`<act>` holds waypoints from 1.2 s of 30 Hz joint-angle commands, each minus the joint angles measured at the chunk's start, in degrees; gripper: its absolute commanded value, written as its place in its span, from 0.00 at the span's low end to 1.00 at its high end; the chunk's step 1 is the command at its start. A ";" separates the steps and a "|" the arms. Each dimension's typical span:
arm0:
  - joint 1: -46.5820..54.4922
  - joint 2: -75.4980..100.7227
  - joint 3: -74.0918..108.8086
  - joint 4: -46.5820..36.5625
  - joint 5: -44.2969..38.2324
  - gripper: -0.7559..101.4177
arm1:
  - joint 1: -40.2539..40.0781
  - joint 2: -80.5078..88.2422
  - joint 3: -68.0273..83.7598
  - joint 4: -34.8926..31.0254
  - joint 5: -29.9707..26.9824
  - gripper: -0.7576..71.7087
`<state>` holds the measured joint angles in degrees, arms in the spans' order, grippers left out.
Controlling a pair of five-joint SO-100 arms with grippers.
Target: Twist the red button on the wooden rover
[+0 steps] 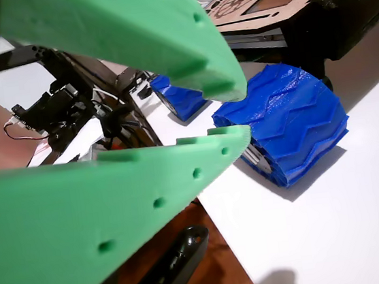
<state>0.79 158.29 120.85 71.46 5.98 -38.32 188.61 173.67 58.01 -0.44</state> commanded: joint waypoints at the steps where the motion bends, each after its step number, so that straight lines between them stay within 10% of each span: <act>1: -4.83 8.88 -0.09 1.76 -0.88 0.01 | -0.35 0.26 -0.44 0.26 -0.26 0.01; 36: -27.51 35.68 -0.09 18.54 -6.33 0.01 | -0.35 0.26 -0.44 0.26 -0.26 0.01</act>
<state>-25.66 188.26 121.20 89.65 -0.26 -38.32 188.61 173.67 58.01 -0.44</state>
